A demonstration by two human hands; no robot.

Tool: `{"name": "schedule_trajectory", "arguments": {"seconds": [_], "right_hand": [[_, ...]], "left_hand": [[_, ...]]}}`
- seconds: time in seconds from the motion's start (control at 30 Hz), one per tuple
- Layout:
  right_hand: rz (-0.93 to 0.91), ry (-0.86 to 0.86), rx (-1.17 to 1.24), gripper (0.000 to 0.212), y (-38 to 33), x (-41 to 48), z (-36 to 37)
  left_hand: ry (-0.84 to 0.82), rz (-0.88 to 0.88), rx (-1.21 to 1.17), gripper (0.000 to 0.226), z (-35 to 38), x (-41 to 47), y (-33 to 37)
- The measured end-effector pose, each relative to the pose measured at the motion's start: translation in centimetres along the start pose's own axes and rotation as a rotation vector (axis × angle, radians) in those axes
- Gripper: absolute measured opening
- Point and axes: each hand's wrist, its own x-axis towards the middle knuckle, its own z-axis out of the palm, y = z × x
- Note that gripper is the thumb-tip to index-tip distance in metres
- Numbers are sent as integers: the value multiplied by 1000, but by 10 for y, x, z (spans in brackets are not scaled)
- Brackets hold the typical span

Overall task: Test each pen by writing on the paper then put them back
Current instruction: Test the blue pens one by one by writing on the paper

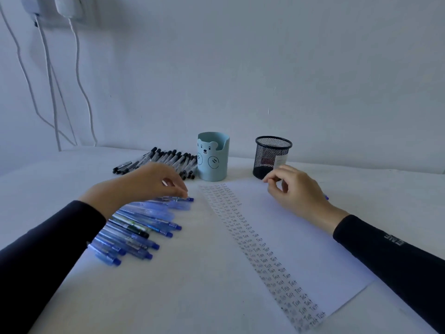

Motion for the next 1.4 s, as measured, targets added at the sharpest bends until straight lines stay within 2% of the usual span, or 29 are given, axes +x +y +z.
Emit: {"name": "schedule_trajectory", "arguments": {"seconds": [0.07,0.17,0.27,0.37,0.47,0.53,0.6,0.7,0.77,0.8,0.87,0.93,1.0,1.07,1.13,1.2,1.27,1.33,1.4], "right_hand": [[-83,12,-60,9,-3,-4,2],[-73,25,-39,9,-2,-4,2],[-54,29,-21,9,1,-3,2],[-71,16,-10,10,2,-3,4],[-85,-3,-35,10,2,-3,5],[-56,-7,-43,9,0,-2,4],[-10,-61,56,10,-5,1,3],[50,-295,246,15,-23,5,5],[-3,-404,109,35,-32,2,14],[-54,-389,27,42,-35,-1,18],[-161,-271,15,35,-35,-4,22],[-154,-208,142,19,-31,-1,20],[75,-237,446,7,-35,4,7],[338,-224,901,2,-39,13,-8],[458,-176,1199,3,-40,21,-18],[516,-149,1340,4,-38,26,-24],[601,-180,1446,14,-38,26,-25],[683,-263,1482,24,-39,26,-27],[740,-324,1467,41,-41,24,-30]], "left_hand": [[-2,-6,7,7,0,-1,-3],[10,-25,79,8,2,1,-8],[160,2,126,12,4,4,-5],[312,166,25,10,19,7,23],[227,278,-59,8,47,9,55],[200,293,-56,17,58,9,60],[247,285,-62,25,56,10,55],[312,160,-88,31,41,10,38],[331,98,-62,31,34,9,26],[336,86,-49,30,31,9,21],[332,81,-2,27,28,8,14],[336,84,52,26,27,9,10],[348,96,69,26,28,9,9],[333,141,71,27,30,8,12],[224,175,38,29,34,8,18],[72,148,8,32,38,7,24],[-24,113,7,49,42,6,28],[-70,84,37,71,44,4,29],[-84,73,46,76,43,3,30]]}}
